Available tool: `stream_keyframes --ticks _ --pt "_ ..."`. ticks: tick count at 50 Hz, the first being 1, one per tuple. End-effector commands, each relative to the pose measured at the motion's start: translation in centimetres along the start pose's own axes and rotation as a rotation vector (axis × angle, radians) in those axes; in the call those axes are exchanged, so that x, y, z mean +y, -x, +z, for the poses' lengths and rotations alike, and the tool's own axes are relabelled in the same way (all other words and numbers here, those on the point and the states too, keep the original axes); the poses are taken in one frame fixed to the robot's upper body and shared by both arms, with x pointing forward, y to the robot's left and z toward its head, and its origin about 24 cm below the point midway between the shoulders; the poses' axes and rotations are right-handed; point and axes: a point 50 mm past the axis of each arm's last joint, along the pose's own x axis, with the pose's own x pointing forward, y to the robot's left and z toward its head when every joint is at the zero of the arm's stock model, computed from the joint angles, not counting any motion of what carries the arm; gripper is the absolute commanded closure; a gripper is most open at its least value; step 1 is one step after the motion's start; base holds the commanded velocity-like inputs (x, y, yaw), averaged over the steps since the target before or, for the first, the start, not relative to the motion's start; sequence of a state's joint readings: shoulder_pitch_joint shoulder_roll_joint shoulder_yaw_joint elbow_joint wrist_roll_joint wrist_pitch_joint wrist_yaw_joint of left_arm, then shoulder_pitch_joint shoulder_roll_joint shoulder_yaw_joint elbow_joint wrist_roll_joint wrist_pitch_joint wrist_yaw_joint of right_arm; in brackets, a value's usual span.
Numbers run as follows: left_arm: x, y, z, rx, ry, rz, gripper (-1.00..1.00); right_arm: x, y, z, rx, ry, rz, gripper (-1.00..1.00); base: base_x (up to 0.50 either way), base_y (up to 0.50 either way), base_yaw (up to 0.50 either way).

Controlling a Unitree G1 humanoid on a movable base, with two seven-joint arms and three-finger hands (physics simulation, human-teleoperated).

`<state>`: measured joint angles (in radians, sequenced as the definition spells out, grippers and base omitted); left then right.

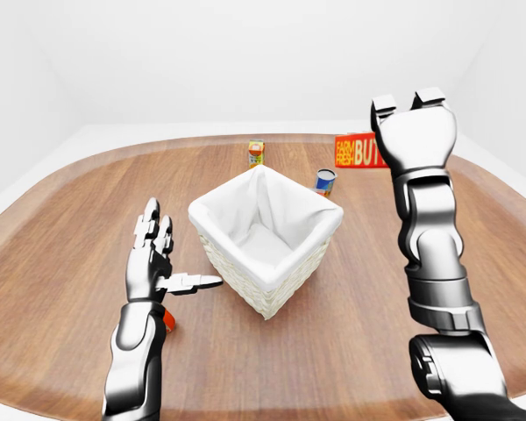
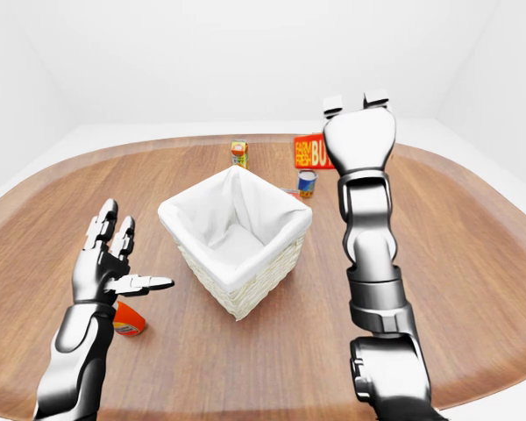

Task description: Pick up the butter and put it in the basket.

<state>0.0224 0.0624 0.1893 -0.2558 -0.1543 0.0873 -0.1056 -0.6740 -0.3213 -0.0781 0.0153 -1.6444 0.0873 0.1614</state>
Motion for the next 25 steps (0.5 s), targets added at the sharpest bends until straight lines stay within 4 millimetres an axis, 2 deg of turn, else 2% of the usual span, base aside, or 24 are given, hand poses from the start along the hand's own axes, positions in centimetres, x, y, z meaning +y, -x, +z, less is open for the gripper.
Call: stream_keyframes --ticks 1,8,13,17,25 --pt "0.1 -0.1 -0.4 0.015 0.005 0.002 -1.00 -5.7 -2.9 3.2 -0.027 0.125 -0.221 1.00 0.00 0.00 0.00" --pt "0.1 -0.2 -0.5 0.019 0.010 0.001 -1.00 -6.7 -4.1 6.7 -0.123 0.167 -0.320 1.00 0.00 0.00 0.00" --pt "0.1 -0.1 -0.7 0.028 0.011 -0.002 -1.00 -5.4 -4.9 9.7 -0.246 0.229 -0.319 1.00 0.00 0.00 0.00" --pt "0.1 -0.2 -0.7 0.028 0.014 -0.003 -1.00 -5.1 -5.0 11.9 -0.339 0.261 -0.346 1.00 0.00 0.00 0.00" --pt "0.3 -0.2 -0.8 0.031 0.020 -0.001 -1.00 -4.1 -4.7 14.8 -0.499 0.370 -0.334 1.00 0.00 0.00 0.00"
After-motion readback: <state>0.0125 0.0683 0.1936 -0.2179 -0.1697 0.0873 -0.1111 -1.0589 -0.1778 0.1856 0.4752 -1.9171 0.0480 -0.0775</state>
